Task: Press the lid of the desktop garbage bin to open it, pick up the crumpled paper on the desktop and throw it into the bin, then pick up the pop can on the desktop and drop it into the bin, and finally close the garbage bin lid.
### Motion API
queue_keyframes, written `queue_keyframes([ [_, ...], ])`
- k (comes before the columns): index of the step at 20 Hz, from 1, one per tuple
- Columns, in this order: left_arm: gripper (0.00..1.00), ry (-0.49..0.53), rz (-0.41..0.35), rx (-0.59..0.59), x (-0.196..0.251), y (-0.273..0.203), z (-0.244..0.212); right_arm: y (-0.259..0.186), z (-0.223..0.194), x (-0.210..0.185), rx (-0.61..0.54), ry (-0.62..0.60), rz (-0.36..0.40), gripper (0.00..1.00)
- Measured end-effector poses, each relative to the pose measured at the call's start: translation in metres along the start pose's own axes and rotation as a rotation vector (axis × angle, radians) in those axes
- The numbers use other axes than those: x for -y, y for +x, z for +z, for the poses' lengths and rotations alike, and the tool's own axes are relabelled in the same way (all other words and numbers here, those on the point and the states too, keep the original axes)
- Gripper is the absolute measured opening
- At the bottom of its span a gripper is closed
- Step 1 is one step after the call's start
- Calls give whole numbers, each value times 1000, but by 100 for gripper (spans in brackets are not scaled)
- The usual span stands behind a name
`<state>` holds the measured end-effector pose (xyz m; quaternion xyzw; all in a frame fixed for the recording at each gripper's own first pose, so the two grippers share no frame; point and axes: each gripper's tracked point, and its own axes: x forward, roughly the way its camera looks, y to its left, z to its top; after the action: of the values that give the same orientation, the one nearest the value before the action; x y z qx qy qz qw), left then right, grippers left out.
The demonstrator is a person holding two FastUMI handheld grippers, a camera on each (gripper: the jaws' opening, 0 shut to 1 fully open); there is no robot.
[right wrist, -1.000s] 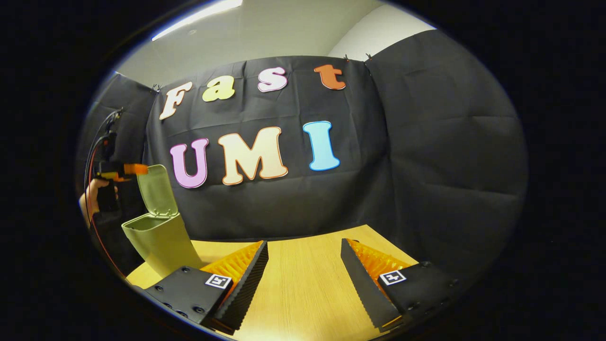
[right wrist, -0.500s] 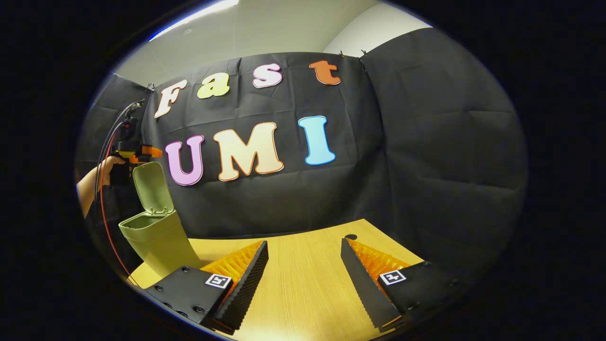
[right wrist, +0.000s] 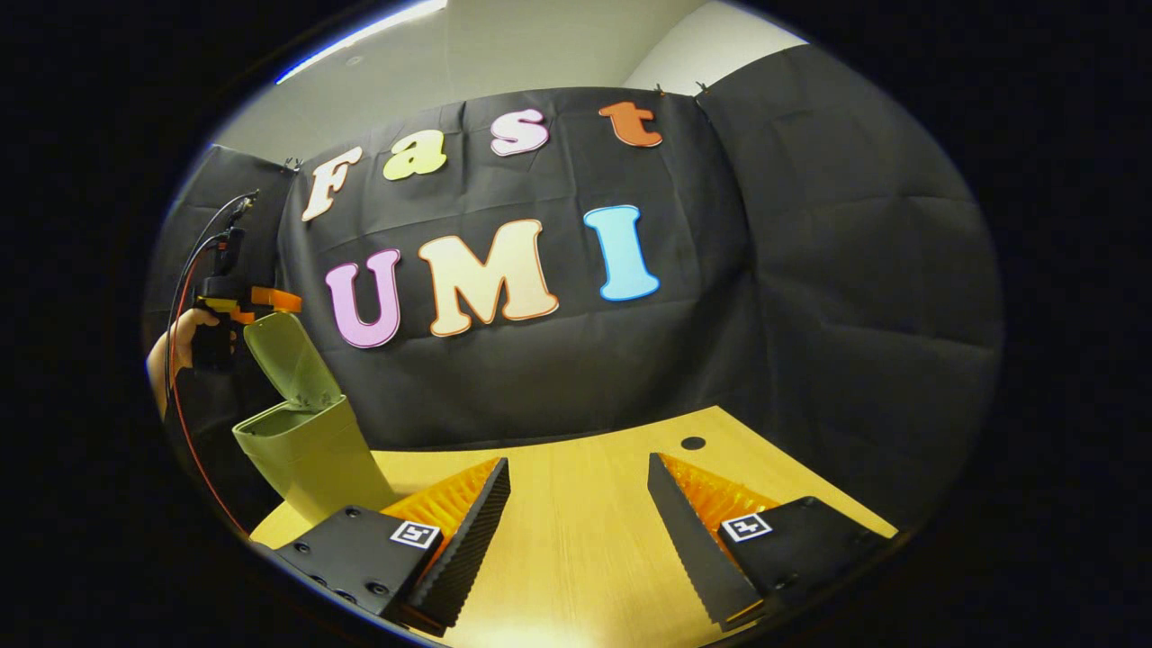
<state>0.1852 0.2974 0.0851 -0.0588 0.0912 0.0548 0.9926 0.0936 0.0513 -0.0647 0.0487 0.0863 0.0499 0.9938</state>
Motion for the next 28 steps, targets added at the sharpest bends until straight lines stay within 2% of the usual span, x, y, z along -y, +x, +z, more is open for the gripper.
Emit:
queue_keyframes([
  [2, 91, -26, 16, -11, -2, -11, -11, 7, 0, -12, -4, -12, 30, 97],
  [3, 95, -39, 17, -20, -2, -16, -19, 10, -1, -18, -8, -22, 44, 97],
  [4, 91, -38, 26, -24, -4, -23, -27, 11, -2, -22, -14, -33, 56, 97],
  [5, 95, -23, 34, -25, -6, -28, -34, 13, -3, -25, -19, -41, 64, 97],
  [6, 92, -9, 39, -32, -8, -35, -44, 13, -3, -29, -23, -45, 73, 97],
  [9, 92, -17, 49, -65, -9, -49, -72, 16, -7, -37, -41, -51, 97, 97],
  [10, 94, -36, 45, -70, -6, -52, -78, 17, -8, -39, -46, -58, 103, 97],
  [14, 93, -76, 39, -88, -2, -68, -102, 19, -9, -46, -54, -73, 119, 97],
  [15, 92, -80, 41, -91, -3, -69, -108, 19, -10, -48, -59, -72, 122, 94],
  [17, 93, -83, 45, -108, -1, -75, -122, 19, -13, -52, -66, -70, 128, 97],
  [19, 92, -77, 51, -142, -1, -80, -138, 17, -17, -58, -74, -76, 139, 93],
  [22, 94, -72, 57, -180, 0, -84, -152, 18, -20, -63, -82, -82, 153, 93],
  [23, 93, -71, 62, -186, 0, -85, -155, 18, -22, -64, -85, -81, 155, 97],
  [28, 93, 22, 52, -202, 5, -84, -169, 18, -32, -67, -109, -108, 157, 97],
])
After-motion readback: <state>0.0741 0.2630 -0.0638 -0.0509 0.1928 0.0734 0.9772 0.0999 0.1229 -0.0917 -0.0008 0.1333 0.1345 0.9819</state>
